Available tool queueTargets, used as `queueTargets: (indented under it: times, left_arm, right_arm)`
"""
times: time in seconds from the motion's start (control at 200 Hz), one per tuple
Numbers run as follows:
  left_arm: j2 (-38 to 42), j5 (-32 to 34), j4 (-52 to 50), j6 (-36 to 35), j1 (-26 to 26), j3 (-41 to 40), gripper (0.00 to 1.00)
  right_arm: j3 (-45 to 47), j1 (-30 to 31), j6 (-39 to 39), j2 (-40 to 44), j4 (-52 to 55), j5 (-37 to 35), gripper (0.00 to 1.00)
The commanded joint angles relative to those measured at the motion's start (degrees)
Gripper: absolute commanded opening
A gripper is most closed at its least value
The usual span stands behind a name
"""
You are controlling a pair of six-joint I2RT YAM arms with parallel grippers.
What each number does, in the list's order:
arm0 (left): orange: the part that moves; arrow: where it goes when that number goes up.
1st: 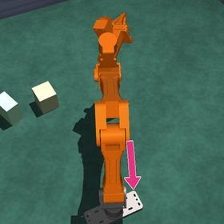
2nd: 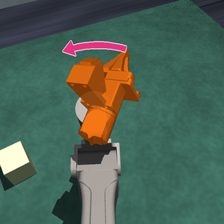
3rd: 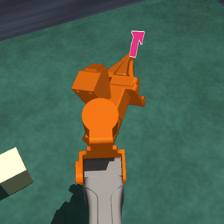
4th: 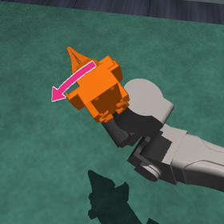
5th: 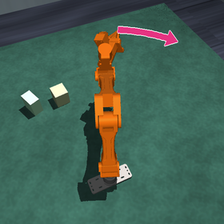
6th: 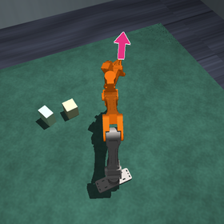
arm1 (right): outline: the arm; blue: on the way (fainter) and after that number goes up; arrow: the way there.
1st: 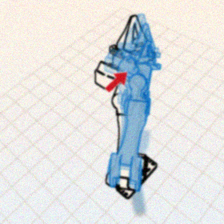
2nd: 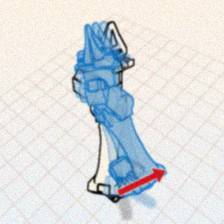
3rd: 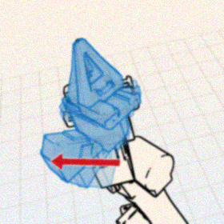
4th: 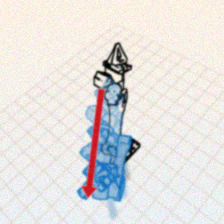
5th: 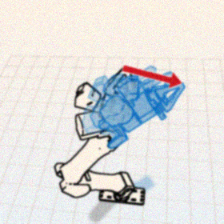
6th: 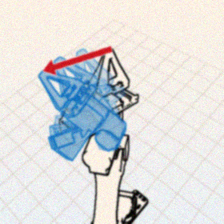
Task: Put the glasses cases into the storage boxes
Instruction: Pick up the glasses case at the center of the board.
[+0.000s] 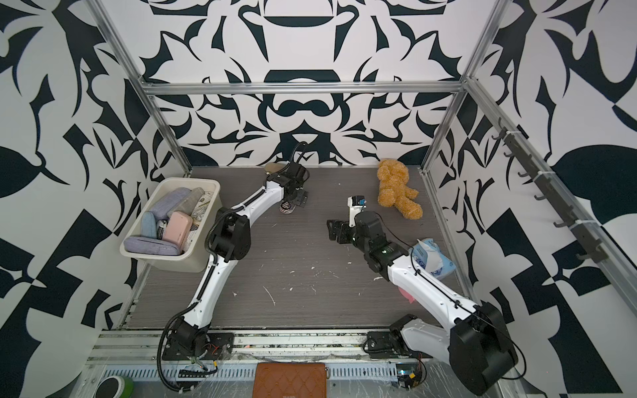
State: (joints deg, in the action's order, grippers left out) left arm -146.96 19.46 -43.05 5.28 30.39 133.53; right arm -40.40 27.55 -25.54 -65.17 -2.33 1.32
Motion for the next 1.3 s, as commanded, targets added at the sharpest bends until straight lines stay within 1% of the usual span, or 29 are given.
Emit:
queueTargets:
  times: [0.0,0.08,0.095,0.13,0.24,0.295,0.355,0.41,0.435,0.5,0.525,0.575,0.64,0.74,0.845,0.97,1.035,1.125,1.21,1.295]
  left_arm:
    - [-1.2,-0.9,-2.5,-0.8,-0.2,0.6,0.94]
    - [-1.2,-1.7,-2.6,-0.4,-0.2,0.0,0.86]
    - [-1.1,-1.8,-2.5,-0.4,-0.2,-0.2,0.81]
    - [-0.9,-1.8,-2.4,-0.3,-0.2,-0.6,0.76]
    - [0.1,-1.5,-1.4,-0.4,-0.2,-2.3,0.69]
    - [0.4,-1.7,-1.1,-0.6,-0.2,-2.9,0.67]
    - [0.8,-1.8,-1.7,-0.7,-0.2,-3.1,0.69]
    - [1.2,-2.0,-1.5,-1.2,-0.2,-3.7,0.80]
    - [1.2,-2.0,-1.3,-1.3,-0.2,-4.0,0.83]
    - [0.8,-2.3,-1.6,-1.9,-0.2,-3.9,0.84]
    - [0.5,-2.5,-2.3,-1.9,-0.2,-3.2,0.80]
    - [0.0,-3.0,-3.4,-1.6,-0.2,-2.3,0.70]
    - [0.6,-3.4,-3.1,-1.2,-0.2,-3.0,0.56]
    - [2.9,-3.1,-2.2,-0.6,-0.2,-4.8,0.49]
    - [8.2,-2.8,0.0,0.1,-0.1,-8.1,0.48]
    - [17.3,-2.0,2.6,-0.1,0.2,-12.2,0.48]
    - [22.4,-1.6,2.6,-0.6,0.1,-13.5,0.48]
    - [29.2,1.0,1.0,-2.1,-0.5,-15.1,0.50]
    - [34.4,4.4,-2.4,-3.3,-2.4,-16.5,0.51]
    - [39.1,6.9,-6.2,-3.7,-6.2,-19.4,0.52]
  right_arm:
    - [-0.6,-0.2,0.4,1.5,-0.7,0.3,0.88]
    - [-0.2,-0.2,0.4,2.0,-0.7,0.0,0.88]
    - [-0.2,-0.2,0.3,2.0,-0.7,-0.1,0.88]
    - [-0.2,-0.2,0.4,2.2,-0.7,-0.2,0.88]
    - [-0.2,-0.3,0.3,2.1,-0.7,0.0,0.88]
    - [-0.3,-0.3,0.2,2.0,-0.7,0.2,0.88]
    - [-0.2,-0.3,0.3,2.0,-0.6,0.2,0.88]
    - [-0.2,-0.3,0.3,2.1,-0.5,0.2,0.88]
    - [-0.1,-0.3,0.3,2.2,-0.5,0.2,0.88]
    - [0.0,-0.4,0.3,2.3,-0.7,0.1,0.88]
    - [0.0,-0.3,0.3,2.3,-0.6,0.0,0.88]
    - [0.0,-0.3,0.3,2.5,-0.5,0.0,0.88]
    - [0.1,-0.3,0.3,2.7,-0.5,-0.2,0.88]
    - [0.2,-0.3,0.2,3.1,-0.6,-0.2,0.88]
    - [0.4,-0.3,0.1,3.1,-0.7,-0.3,0.88]
    - [0.7,-0.3,-0.2,3.1,-1.2,0.0,0.88]
    - [0.8,-0.3,-0.4,3.0,-1.5,0.1,0.88]
    - [0.8,-0.3,-0.7,2.5,-1.6,0.7,0.87]
    - [0.9,-0.3,-1.1,2.4,-1.9,1.5,0.87]
    - [1.1,-0.3,-1.4,2.5,-2.1,2.0,0.87]
